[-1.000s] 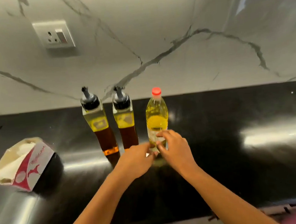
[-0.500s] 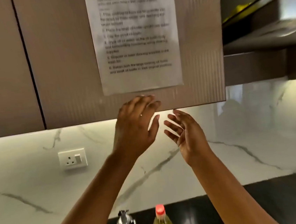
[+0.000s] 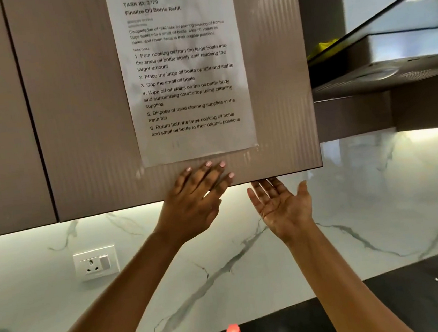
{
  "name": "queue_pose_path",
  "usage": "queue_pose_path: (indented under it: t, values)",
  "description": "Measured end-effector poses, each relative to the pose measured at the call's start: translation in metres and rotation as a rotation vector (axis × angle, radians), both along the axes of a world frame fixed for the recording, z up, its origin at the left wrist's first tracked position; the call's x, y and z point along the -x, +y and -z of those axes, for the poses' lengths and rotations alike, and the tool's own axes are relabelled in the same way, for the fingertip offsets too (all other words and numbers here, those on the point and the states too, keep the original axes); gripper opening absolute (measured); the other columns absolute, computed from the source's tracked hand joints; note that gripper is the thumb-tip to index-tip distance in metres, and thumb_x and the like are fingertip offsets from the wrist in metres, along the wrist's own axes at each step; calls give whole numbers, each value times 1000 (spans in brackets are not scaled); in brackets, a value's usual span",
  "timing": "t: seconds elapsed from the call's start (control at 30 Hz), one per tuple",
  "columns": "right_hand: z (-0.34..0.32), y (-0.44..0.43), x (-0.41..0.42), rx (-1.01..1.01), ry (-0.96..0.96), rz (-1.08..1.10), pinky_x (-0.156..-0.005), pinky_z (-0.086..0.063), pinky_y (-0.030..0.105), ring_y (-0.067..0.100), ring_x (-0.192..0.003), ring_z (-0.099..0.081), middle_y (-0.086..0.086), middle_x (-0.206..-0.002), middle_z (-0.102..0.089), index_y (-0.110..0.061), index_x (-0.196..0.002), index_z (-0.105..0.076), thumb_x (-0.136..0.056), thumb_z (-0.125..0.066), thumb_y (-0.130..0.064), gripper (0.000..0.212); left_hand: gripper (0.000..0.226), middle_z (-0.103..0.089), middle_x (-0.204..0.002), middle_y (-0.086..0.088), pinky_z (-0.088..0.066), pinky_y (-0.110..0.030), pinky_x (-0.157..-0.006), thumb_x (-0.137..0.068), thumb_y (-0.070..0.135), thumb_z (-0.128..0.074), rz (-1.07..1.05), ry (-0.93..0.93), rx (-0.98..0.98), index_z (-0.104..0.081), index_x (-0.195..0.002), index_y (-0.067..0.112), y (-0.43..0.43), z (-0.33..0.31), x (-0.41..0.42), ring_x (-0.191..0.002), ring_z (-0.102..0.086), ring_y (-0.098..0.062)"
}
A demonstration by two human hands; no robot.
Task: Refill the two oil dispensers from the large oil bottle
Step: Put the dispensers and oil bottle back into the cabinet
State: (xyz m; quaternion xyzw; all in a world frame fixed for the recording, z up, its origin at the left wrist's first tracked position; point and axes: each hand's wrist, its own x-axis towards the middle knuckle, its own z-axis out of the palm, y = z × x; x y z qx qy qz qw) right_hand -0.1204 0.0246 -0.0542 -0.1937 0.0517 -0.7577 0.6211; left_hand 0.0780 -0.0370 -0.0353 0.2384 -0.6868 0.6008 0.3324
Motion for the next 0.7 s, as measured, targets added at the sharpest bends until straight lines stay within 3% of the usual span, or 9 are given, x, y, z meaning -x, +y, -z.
queue_pose_path:
  t: [0.23, 0.4, 0.47, 0.53, 0.6, 0.7]
  values:
    - [7, 21, 5, 51, 100, 9, -76, -52, 38, 23, -96, -68, 7, -101, -69, -13, -97, -61, -98, -25, -52, 53, 48, -49, -145, -4, -35, -43, -105, -95, 41, -46, 80, 7, -69, -50, -140, 23, 37, -4, -1, -132, -47, -25]
    - [2, 43, 11, 95, 214, -58, -69, -53, 34, 21, -87, -70, 3, -86, -71, -17, -82, -67, -93, -41, -40, 36, 30, -69, -112, -6, -46, -36, -78, -94, 35, -52, 86, -76, -149, -71, -106, 16, 115, -35, 9, -95, -66, -29]
    - [3, 49, 10, 130, 246, -113, -67, -54, 34, 19, -82, -70, 2, -81, -71, -17, -79, -67, -92, -42, -36, 34, 29, -69, -108, -7, -46, -35, -72, -95, 32, -51, 119, -114, -85, -71, -106, 14, 153, -60, 27, -92, -65, -28]
    - [3, 56, 13, 176, 290, -168, -65, -55, 35, 19, -80, -71, 3, -83, -71, -16, -85, -66, -93, -39, -31, 32, 34, -66, -121, -11, -47, -39, -77, -97, 31, -48, 172, -188, 25, -66, -120, 14, 190, -91, 59, -106, -62, -30]
    - [3, 63, 18, 220, 320, -206, -65, -57, 38, 21, -85, -71, 6, -90, -71, -16, -92, -65, -96, -36, -27, 31, 41, -55, -137, -14, -44, -45, -92, -99, 32, -44, 170, -304, 115, -55, -134, 15, 221, -126, 98, -125, -52, -34]
    - [5, 74, 24, 291, 390, -258, -70, -56, 43, 25, -94, -69, 7, -97, -70, -17, -98, -64, -99, -36, -24, 29, 48, -38, -151, -13, -22, -53, -113, -101, 41, -31, -15, -477, 143, -42, -144, 20, 251, -177, 150, -141, -32, -33]
